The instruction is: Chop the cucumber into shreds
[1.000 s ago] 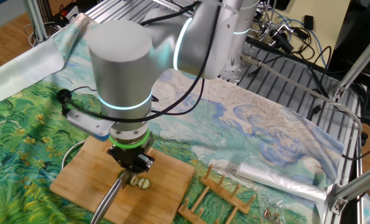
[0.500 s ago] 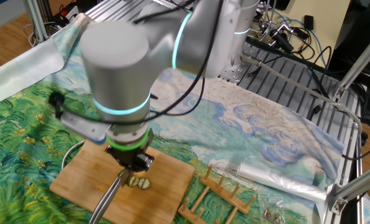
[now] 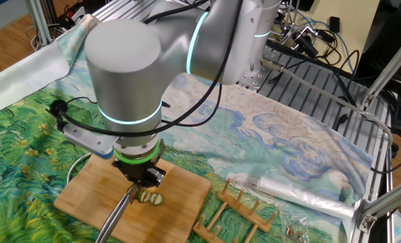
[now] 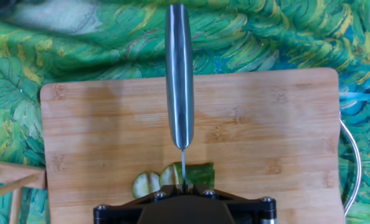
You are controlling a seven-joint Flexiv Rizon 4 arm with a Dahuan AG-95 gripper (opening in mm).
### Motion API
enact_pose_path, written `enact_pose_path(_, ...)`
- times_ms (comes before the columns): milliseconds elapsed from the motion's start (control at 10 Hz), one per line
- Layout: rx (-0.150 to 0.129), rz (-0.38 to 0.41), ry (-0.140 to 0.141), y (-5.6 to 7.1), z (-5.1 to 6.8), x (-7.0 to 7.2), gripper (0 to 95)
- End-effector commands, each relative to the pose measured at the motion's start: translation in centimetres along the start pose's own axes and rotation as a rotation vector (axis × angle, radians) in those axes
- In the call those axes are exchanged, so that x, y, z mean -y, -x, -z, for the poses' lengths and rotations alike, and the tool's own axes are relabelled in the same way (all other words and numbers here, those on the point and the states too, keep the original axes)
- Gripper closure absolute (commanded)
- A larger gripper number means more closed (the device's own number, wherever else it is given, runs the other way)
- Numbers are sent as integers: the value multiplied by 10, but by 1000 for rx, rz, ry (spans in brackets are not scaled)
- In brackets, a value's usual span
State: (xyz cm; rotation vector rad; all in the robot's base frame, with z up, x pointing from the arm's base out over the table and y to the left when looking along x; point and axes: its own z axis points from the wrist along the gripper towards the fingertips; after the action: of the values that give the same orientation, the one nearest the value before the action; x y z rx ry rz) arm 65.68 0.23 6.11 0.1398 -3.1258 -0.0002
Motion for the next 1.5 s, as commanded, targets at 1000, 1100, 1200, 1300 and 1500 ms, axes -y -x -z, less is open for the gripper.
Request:
enact_pose_path(1000, 1, 15, 4, -3, -2, 4, 950)
enact_pose_path(1100, 1, 17, 5, -3, -4, 4, 950)
enact_pose_path(1200, 3, 18, 8, -4, -9, 3, 950)
enact_pose_path(1300, 17, 17, 13, -5, -25, 2, 950)
enact_pose_path(1500, 29, 8, 29, -6, -34, -1, 950)
